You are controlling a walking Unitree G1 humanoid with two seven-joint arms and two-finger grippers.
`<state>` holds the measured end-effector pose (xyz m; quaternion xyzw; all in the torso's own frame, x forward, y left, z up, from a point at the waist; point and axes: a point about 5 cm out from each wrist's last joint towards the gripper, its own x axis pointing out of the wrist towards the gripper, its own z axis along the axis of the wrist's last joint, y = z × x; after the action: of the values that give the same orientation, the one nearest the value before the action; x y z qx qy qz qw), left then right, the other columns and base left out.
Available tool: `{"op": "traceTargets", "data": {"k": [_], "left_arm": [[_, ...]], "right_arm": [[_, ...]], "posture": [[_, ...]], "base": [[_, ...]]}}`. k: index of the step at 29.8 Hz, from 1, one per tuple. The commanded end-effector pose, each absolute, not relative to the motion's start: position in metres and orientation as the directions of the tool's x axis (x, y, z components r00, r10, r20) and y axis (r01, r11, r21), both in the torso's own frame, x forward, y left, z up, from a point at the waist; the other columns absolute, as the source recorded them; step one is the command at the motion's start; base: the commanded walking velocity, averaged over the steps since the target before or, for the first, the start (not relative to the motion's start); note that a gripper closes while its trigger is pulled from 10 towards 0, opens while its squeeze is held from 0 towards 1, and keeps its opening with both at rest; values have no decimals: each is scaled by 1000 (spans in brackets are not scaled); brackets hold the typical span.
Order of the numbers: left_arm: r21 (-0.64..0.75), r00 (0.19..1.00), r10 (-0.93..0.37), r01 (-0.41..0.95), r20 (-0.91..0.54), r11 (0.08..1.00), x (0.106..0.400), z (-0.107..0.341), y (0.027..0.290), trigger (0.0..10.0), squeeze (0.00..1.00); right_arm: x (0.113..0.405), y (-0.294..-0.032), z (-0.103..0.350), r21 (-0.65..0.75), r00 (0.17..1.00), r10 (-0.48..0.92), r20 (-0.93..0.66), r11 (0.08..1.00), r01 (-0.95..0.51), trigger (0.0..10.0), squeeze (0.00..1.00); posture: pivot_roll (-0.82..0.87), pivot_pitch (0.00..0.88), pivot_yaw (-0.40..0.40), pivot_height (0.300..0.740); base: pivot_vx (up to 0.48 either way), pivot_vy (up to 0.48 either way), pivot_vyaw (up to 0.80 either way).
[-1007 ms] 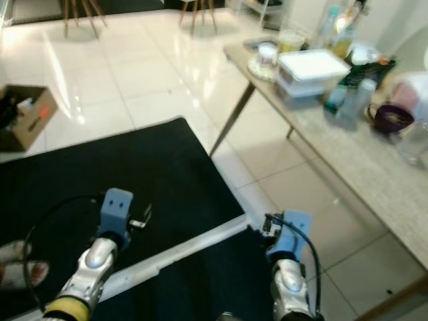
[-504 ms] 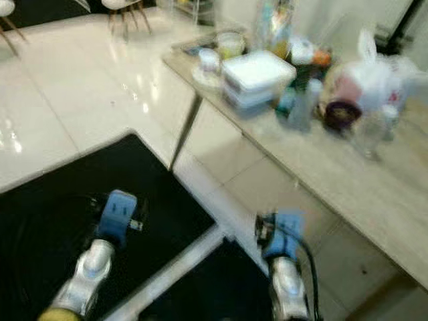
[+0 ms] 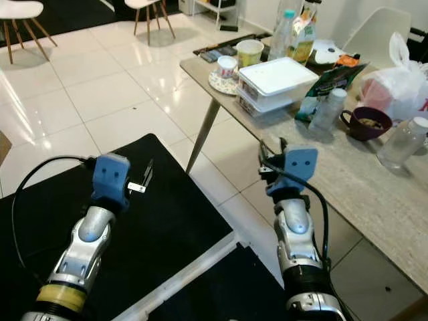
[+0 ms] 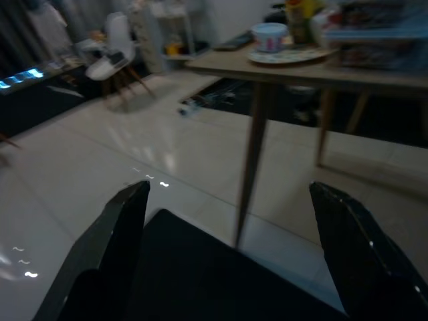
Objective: Restocking fridge
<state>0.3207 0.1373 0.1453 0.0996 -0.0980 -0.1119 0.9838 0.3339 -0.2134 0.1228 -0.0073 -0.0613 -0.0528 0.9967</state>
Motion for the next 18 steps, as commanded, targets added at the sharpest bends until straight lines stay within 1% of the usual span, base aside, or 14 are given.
{"op": "traceTargets", "data": {"k": [1,3,6,18], "left_arm": [[149,950,-270,247,156,957,324,153,131,10000,0],[136,949,-275,255,156,957,325,155,130,10000,0],[129,944,-289,270,161,954,326,158,126,10000,0],[176,905,-395,367,158,913,324,168,112,10000,0]], "right_arm": [[330,-229,121,18,981,-170,89,985,169,10000,0],[329,-232,121,23,980,-178,86,984,176,10000,0],[327,-236,121,24,978,-192,86,981,191,10000,0],[327,-251,125,23,965,-252,75,968,251,10000,0]], "posture": [[18,57,-19,740],[17,56,-19,740],[14,54,-20,740],[18,52,-20,740]], "base": [[0,0,-644],[0,0,-644],[241,0,-725],[242,0,-789]]}}
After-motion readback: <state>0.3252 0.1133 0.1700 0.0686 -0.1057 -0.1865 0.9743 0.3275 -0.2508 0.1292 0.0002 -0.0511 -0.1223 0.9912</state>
